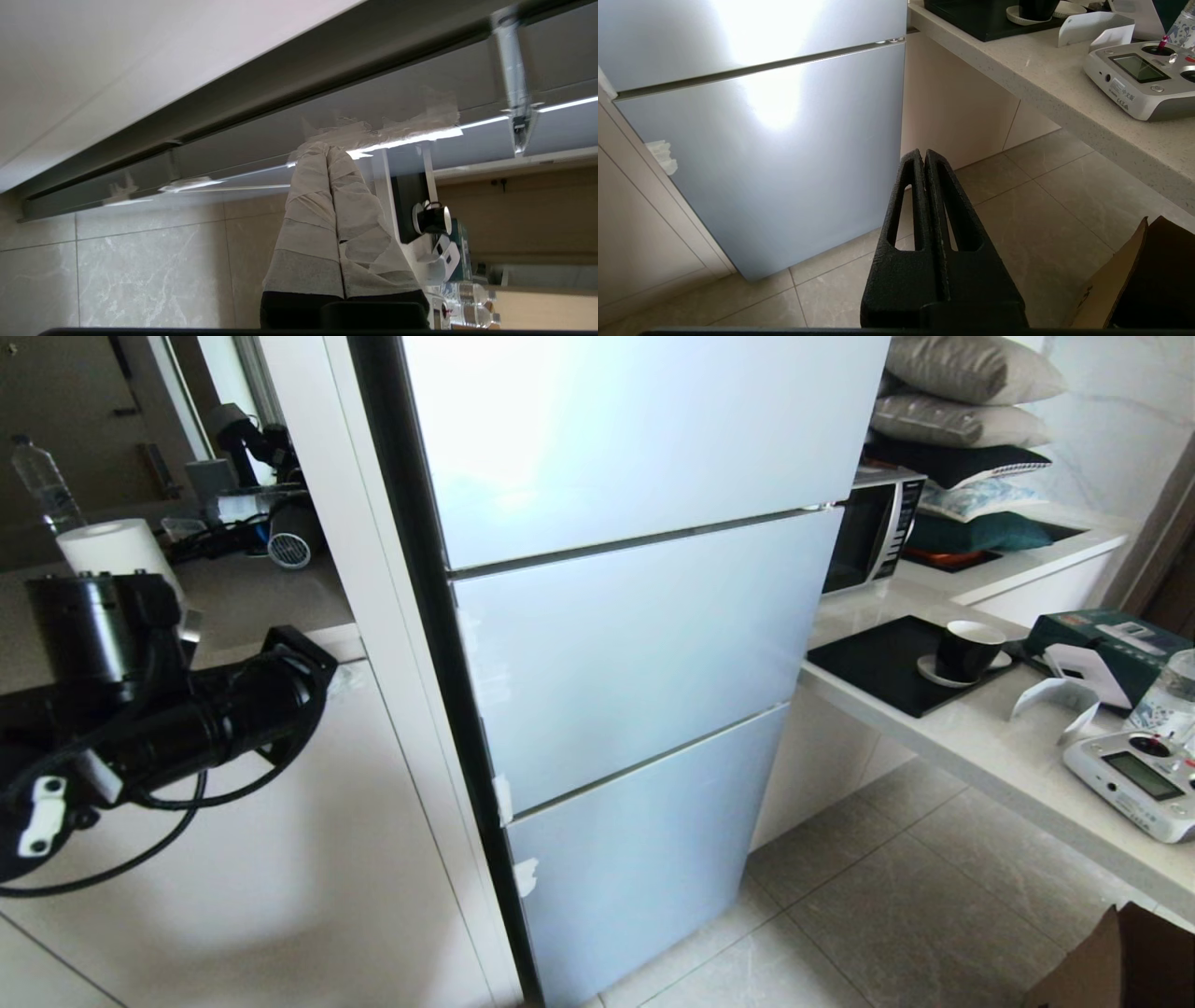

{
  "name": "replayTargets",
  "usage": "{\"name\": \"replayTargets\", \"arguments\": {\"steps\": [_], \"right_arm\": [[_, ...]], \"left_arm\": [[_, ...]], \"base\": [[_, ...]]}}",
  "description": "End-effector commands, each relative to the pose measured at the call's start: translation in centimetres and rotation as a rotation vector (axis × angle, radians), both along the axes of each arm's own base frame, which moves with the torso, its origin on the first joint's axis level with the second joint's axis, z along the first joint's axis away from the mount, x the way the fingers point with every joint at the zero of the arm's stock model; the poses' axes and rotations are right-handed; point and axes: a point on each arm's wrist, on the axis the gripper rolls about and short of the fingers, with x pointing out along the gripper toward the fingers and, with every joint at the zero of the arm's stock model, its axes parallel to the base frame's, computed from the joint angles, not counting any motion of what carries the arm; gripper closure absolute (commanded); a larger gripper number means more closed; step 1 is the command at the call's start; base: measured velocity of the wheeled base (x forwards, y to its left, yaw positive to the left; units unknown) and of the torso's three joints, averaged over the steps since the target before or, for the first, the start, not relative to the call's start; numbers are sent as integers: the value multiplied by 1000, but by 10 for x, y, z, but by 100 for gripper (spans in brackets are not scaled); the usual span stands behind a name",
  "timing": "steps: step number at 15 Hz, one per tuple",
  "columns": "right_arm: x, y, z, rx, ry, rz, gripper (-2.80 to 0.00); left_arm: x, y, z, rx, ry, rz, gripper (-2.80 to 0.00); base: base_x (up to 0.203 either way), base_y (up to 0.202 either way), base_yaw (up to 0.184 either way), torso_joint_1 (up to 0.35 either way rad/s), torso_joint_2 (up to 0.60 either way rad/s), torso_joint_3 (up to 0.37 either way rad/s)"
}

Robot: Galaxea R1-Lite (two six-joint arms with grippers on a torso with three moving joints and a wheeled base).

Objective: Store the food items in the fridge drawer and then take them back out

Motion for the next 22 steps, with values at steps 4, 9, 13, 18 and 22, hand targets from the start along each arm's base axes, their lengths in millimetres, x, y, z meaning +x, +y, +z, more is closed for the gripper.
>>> {"name": "replayTargets", "arguments": {"steps": [4, 9, 13, 18, 22], "right_arm": [[0, 0, 0, 0, -1, 0, 0], [0, 0, 0, 0, -1, -1, 0], [0, 0, 0, 0, -1, -1, 0], [0, 0, 0, 0, -1, 0, 0], [0, 0, 0, 0, -1, 0, 0]], "left_arm": [[45, -15, -11, 0, 17, -19, 0], [69, -21, 2, 4, -47, -29, 0], [86, -34, 7, -2, -82, -64, 0], [93, -49, 4, -7, -81, -89, 0], [89, -54, 8, -9, -92, -88, 0]], "base": [[0, 0, 0, 0, 0, 0], [0, 0, 0, 0, 0, 0], [0, 0, 0, 0, 0, 0], [0, 0, 0, 0, 0, 0], [0, 0, 0, 0, 0, 0]]}}
